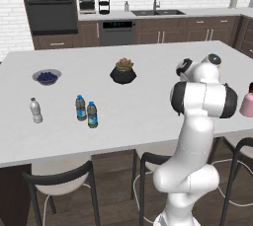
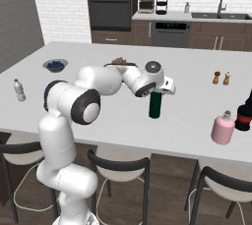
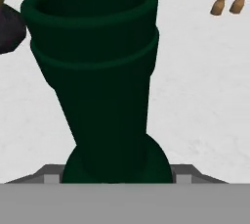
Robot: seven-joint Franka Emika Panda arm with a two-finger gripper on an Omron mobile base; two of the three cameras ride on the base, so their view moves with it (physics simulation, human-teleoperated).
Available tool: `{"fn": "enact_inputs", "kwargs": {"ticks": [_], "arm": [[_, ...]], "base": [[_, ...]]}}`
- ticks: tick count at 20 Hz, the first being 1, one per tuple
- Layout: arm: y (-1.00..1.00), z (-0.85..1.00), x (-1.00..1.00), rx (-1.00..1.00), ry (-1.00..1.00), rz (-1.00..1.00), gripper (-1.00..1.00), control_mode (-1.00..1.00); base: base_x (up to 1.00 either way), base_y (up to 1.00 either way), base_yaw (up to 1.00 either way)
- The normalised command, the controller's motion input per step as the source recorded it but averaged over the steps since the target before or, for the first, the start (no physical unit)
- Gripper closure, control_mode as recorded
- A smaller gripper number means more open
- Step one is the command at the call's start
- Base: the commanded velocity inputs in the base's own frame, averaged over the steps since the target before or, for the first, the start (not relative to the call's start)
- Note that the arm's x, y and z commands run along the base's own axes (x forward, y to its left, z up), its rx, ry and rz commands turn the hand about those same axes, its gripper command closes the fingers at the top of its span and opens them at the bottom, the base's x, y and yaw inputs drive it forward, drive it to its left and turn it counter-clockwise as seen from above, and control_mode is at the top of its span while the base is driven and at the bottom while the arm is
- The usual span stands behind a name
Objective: Move the plastic bottles in the middle to the plastics group, and the glass bottles in the middle to the glass group.
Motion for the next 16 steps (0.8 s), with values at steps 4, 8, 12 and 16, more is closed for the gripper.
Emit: {"fn": "enact_inputs", "kwargs": {"ticks": [4, 8, 12, 16], "arm": [[-0.45, 0.14, -0.47, 0.0, -0.1, -0.43, 1.0, -1.0], [-0.43, 0.09, -0.35, 0.0, -0.02, -0.55, 1.0, -1.0], [-0.54, 0.06, -0.26, 0.0, 0.0, -0.49, 1.0, -1.0], [-0.59, 0.03, -0.05, 0.0, 0.0, -0.35, 1.0, -1.0]], "base": [[0.0, 0.0, 0.0], [0.0, 0.0, 0.0], [0.0, 0.0, 0.0], [0.0, 0.0, 0.0]]}}
